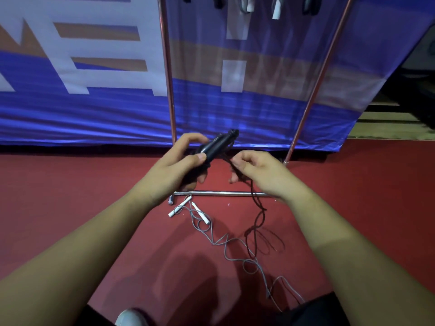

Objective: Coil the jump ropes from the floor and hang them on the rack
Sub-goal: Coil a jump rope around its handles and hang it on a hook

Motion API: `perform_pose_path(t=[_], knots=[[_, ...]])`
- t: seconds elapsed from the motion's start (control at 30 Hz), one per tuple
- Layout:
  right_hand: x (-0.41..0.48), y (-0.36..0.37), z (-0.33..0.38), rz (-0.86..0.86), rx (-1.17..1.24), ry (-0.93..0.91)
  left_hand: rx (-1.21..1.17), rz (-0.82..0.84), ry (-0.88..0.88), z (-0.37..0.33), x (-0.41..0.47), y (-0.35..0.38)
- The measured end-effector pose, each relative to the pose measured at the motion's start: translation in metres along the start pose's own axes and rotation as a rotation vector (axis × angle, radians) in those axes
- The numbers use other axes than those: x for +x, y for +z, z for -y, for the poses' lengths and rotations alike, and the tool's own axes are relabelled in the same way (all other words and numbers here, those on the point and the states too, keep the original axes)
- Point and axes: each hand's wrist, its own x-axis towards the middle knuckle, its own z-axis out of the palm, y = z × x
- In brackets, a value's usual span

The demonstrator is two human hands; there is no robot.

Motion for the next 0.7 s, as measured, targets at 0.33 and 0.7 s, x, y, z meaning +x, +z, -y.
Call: perform_pose_path(t=[0.33,0.7], knots=[[-0.001,0.014,0.005,-0.018,0.001,0.016,-0.091,-0.200,0.004,-0.003,0.007,-0.008],[-0.002,0.022,0.007,-0.044,0.127,0.074,0.000,-0.377,-0.015,-0.009,0.010,-0.030]])
